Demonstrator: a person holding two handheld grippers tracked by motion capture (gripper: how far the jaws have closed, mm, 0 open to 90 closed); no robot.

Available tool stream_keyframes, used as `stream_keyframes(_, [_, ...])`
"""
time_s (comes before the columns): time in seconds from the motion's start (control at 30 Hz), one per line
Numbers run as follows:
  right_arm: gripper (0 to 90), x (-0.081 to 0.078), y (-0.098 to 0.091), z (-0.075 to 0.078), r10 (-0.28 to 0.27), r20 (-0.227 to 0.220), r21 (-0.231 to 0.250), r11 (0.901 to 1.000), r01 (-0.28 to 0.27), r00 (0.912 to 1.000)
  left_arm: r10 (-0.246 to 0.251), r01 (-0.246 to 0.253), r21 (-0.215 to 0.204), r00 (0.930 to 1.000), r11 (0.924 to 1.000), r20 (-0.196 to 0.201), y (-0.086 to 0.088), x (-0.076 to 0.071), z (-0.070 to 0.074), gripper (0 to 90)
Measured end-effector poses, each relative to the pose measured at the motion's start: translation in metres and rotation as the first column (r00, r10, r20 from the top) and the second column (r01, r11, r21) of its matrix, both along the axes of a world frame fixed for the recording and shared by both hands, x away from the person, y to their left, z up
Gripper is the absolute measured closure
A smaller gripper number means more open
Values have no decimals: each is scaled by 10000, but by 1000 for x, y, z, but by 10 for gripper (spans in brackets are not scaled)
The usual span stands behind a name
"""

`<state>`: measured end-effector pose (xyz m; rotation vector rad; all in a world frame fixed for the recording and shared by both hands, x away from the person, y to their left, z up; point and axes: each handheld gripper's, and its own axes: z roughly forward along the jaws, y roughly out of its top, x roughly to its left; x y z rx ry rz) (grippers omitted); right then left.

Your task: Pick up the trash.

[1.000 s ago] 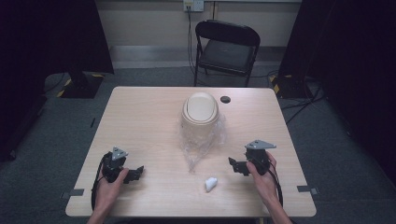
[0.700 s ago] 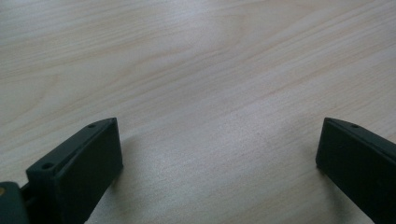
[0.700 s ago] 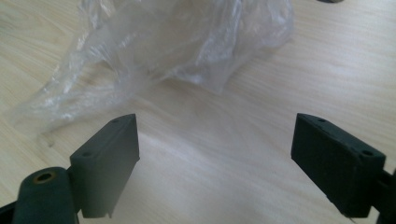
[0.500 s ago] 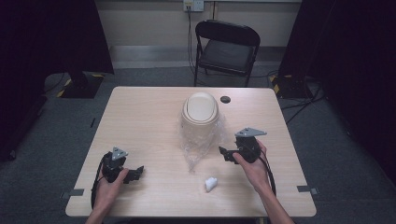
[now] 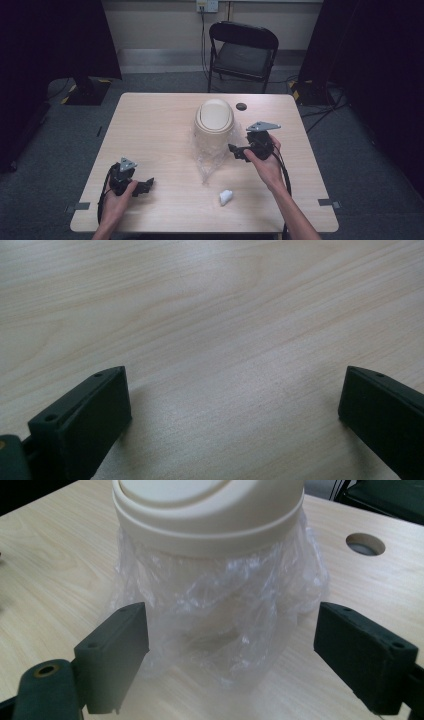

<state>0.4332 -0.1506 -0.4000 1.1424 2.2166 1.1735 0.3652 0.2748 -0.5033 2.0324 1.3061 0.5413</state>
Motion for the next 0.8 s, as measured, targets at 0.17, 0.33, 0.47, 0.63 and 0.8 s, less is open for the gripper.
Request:
stream_keyframes(0.17, [138,8,7,12,146,113,-42,9999,-145,9998,0,0,-2,10000,10000,2,0,0,0,0])
stream_keyframes(0.33, [145,17,15,20,174,167,91,9998,-176,9997,2,-2,-1,10000,10000,2,0,0,0,0])
stream_keyframes(0.47, [142,27,18,25,169,122,226,9996,-172,9998,3,-3,-3,10000,10000,3,0,0,0,0])
stream_keyframes(0.63, [142,39,23,29,191,-27,455,9988,-190,9998,6,-6,-6,10000,10000,8,0,0,0,0])
stream_keyframes(0.8, [142,49,28,37,113,19,620,9980,-114,9999,6,-6,1,10000,10000,6,0,0,0,0])
